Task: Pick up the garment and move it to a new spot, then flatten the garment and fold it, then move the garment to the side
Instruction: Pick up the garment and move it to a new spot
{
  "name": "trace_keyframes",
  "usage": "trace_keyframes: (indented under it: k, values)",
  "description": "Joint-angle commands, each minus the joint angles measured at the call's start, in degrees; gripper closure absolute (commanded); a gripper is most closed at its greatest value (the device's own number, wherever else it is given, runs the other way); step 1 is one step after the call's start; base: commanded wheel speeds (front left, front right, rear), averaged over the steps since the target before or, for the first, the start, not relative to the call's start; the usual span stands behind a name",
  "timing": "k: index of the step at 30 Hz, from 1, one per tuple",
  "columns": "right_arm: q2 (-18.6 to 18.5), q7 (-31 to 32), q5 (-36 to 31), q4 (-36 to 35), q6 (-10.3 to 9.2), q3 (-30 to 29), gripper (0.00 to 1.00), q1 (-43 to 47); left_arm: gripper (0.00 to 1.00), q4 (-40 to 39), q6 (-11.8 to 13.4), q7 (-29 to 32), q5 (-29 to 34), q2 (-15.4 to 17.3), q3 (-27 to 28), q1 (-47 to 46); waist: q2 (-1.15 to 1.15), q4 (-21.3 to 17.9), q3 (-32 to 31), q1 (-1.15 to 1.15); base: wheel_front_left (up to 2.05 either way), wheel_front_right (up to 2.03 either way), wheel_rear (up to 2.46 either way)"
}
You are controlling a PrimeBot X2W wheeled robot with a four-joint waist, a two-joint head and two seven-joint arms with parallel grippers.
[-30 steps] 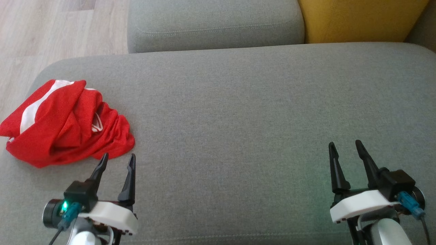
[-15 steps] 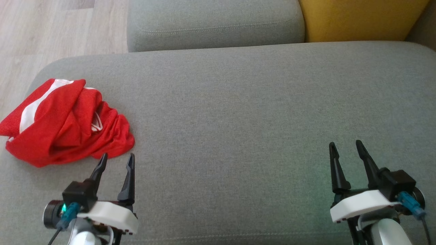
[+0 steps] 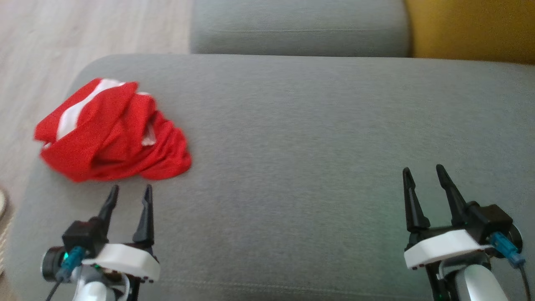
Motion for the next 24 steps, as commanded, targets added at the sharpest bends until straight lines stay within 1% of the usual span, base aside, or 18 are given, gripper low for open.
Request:
trace_keyframes:
  k: [1,7,12,18,24]
  values:
    - [-0.22,0.10,0.04,-2.52,0.44,1.77,0.00,-1.16,0.00,-1.90,0.15,-0.70,-0.34,0.55,2.44,-3.55,0.00,2.84,0.44,0.00,0.00,0.00,0.00]
    - [-0.21,0.88,0.39,-4.56,0.44,2.80,0.00,-1.17,0.00,-2.35,0.53,-0.70,-0.68,0.58,4.46,-3.91,0.00,8.90,0.80,0.00,0.00,0.00,0.00]
    - [-0.21,1.33,0.22,-5.61,0.44,3.55,0.00,-1.03,0.00,-2.55,0.71,-0.70,-1.01,0.65,6.31,-3.54,0.00,12.37,0.97,0.00,0.00,0.00,0.00]
    - [-0.21,1.51,-0.01,-6.14,0.44,3.26,0.00,-1.05,0.00,-2.57,0.50,-0.70,-0.91,0.55,7.59,-2.91,0.00,14.49,1.08,0.00,0.00,0.00,0.00]
    - [-0.21,1.68,0.14,-6.04,0.44,3.60,0.00,-0.96,0.00,-2.63,0.43,-0.70,-0.67,0.06,8.12,-2.70,0.00,15.06,1.01,0.00,0.00,0.00,0.00]
